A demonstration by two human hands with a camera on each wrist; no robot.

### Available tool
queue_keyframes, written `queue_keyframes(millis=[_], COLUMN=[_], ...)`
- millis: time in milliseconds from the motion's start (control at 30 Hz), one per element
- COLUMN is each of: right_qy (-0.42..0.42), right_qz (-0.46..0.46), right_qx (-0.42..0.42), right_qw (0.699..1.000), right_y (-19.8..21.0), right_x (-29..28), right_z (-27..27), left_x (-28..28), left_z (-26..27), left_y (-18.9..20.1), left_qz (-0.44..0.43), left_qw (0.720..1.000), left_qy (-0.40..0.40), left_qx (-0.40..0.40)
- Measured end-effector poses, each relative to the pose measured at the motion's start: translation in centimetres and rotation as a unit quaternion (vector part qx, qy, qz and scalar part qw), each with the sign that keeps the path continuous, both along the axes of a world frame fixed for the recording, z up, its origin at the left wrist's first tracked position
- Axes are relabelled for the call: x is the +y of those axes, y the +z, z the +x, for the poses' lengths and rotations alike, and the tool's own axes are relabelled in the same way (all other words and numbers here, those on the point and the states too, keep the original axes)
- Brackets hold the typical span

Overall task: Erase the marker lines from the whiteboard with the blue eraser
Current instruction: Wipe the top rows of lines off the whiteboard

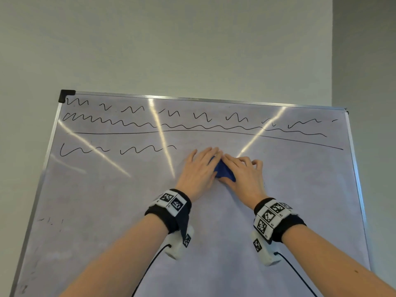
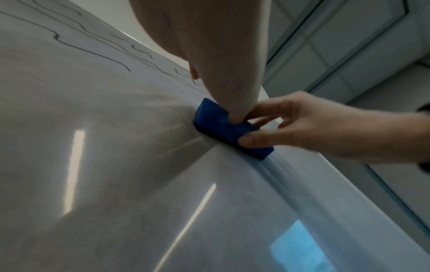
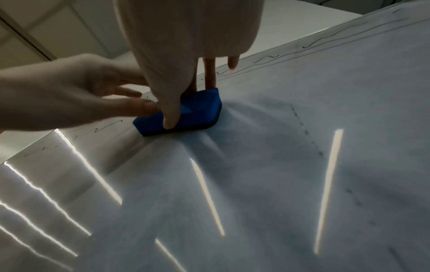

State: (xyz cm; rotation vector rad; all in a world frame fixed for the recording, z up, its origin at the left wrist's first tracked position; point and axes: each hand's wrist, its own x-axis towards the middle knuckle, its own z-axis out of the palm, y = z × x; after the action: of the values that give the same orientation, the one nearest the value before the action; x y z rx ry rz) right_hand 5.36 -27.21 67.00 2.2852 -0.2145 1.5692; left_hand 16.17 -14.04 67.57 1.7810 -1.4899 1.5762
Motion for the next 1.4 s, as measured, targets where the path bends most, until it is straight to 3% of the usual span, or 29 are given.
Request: queue_keyframes(millis=[167,300,400,567,767,933,1067,1133,1233,1400], right_qy=[-0.005,-0.025,0.006,0.051,0.082,0.088,0.092,0.094,0.094,0.108], right_qz=[0.005,0.052,0.099,0.116,0.122,0.139,0.148,0.151,0.160,0.166], right_qx=[-0.003,-0.084,-0.124,-0.140,-0.131,-0.125,-0.119,-0.121,-0.129,-0.120], right_qw=[1.000,0.995,0.987,0.982,0.980,0.978,0.977,0.976,0.974,0.973], right_y=[-0.5,0.0,0.8,1.3,1.2,1.0,1.1,1.3,1.8,1.5], right_x=[-2.9,-5.6,-5.9,-3.9,-0.3,2.1,4.4,5.4,7.4,10.9], right_z=[-2.6,-5.9,-7.4,-6.4,-2.4,0.5,2.1,2.7,3.9,7.1], left_x=[-2.8,-3.5,-4.1,-4.6,1.4,9.5,7.8,5.5,3.4,6.3], left_z=[1.2,1.5,1.0,0.8,6.0,11.4,10.2,8.6,7.1,9.4], left_y=[-1.1,-1.7,-1.2,0.1,1.8,0.2,-0.3,0.1,0.2,0.3], left_qz=[0.019,0.013,-0.014,0.010,-0.095,-0.214,-0.279,-0.259,-0.185,-0.138], left_qw=[0.996,0.990,0.990,0.992,0.993,0.969,0.939,0.950,0.977,0.986], left_qy=[0.062,0.097,0.066,0.010,0.054,0.114,0.136,0.118,0.104,0.087], left_qx=[-0.067,-0.105,-0.124,-0.125,-0.042,0.053,0.148,0.130,0.037,-0.025])
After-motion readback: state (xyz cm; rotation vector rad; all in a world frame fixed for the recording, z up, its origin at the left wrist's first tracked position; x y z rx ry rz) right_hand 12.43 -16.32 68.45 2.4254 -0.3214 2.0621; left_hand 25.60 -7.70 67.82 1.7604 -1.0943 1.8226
